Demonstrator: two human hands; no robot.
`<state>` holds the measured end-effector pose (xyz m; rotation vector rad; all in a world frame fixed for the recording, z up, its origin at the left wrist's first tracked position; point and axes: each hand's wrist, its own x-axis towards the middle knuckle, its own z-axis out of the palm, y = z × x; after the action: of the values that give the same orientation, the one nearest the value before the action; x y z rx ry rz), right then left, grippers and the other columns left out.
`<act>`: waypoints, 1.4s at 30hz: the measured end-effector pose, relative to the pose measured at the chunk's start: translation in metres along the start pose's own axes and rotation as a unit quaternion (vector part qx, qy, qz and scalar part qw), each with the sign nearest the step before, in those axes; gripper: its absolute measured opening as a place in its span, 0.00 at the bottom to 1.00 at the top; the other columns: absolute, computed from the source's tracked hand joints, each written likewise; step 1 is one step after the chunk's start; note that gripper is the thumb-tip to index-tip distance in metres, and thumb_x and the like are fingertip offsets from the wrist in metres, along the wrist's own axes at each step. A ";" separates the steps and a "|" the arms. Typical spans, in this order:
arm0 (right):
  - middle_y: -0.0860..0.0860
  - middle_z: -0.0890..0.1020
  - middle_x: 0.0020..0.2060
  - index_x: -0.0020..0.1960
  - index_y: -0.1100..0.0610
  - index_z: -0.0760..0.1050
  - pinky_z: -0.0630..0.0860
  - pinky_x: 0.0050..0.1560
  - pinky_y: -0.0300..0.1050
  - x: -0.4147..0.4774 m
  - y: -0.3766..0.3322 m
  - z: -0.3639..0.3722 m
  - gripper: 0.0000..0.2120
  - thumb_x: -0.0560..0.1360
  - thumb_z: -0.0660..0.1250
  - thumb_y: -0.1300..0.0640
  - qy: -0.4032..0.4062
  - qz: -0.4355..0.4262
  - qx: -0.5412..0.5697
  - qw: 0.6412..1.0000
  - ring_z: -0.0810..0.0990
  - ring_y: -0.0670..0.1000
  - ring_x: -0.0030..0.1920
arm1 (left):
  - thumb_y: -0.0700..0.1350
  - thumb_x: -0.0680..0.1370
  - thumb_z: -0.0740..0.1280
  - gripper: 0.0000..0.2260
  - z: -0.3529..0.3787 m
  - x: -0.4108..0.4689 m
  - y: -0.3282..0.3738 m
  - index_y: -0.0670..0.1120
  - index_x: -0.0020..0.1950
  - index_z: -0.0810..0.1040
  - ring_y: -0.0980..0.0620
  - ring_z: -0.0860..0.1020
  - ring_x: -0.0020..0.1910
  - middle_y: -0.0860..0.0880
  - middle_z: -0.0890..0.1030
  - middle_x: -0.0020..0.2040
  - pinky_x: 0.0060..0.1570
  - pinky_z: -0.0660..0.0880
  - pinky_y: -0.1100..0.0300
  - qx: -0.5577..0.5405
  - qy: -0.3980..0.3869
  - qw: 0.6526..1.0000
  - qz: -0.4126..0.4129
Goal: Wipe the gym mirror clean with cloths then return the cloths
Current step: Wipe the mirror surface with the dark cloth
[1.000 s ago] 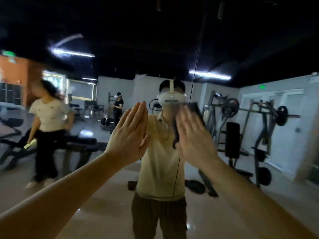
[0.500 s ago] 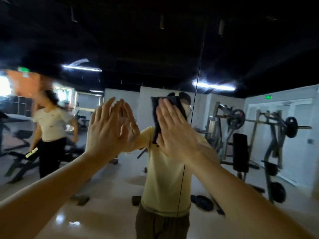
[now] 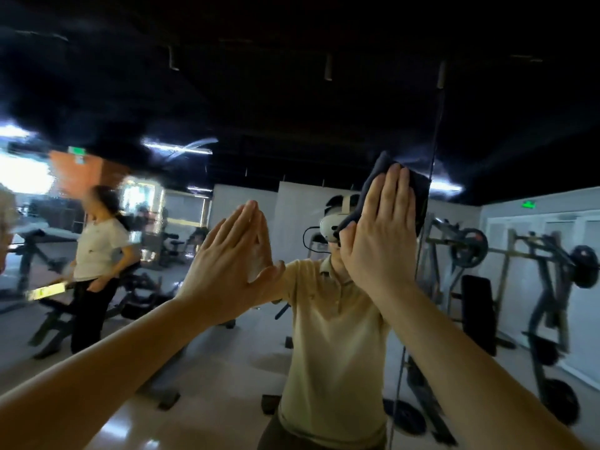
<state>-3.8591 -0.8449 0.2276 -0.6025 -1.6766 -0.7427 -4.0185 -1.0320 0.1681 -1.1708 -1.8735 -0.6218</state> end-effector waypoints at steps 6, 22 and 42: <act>0.65 0.49 0.83 0.83 0.67 0.47 0.37 0.83 0.57 -0.026 -0.118 0.024 0.33 0.84 0.45 0.49 0.001 -0.085 0.078 0.993 0.44 0.62 0.84 | 0.66 0.84 0.42 0.38 -0.010 -0.009 -0.041 0.40 0.84 0.57 0.50 0.53 0.83 0.44 0.57 0.84 0.83 0.48 0.53 -0.077 0.086 0.993 0.030; 0.67 0.46 0.82 0.82 0.70 0.45 0.49 0.83 0.63 -0.024 -0.096 -0.003 0.39 0.81 0.46 0.45 -0.059 0.130 -0.005 0.990 0.43 0.64 0.84 | 0.57 0.87 0.52 0.33 0.030 0.006 -0.080 0.37 0.85 0.48 0.45 0.46 0.86 0.40 0.49 0.86 0.83 0.44 0.50 -0.025 0.137 0.989 0.058; 0.66 0.48 0.82 0.82 0.68 0.46 0.48 0.83 0.63 0.018 -0.115 0.018 0.37 0.82 0.50 0.47 0.027 0.112 0.023 0.993 0.45 0.64 0.83 | 0.62 0.86 0.50 0.36 0.036 0.007 -0.089 0.39 0.85 0.50 0.46 0.47 0.86 0.42 0.49 0.86 0.83 0.46 0.48 -0.082 0.156 0.980 0.093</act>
<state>-3.9586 -0.9080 0.2242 -0.7176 -1.5429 -0.5519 -4.1138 -1.0414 0.1556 -1.2557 -1.4539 -0.8139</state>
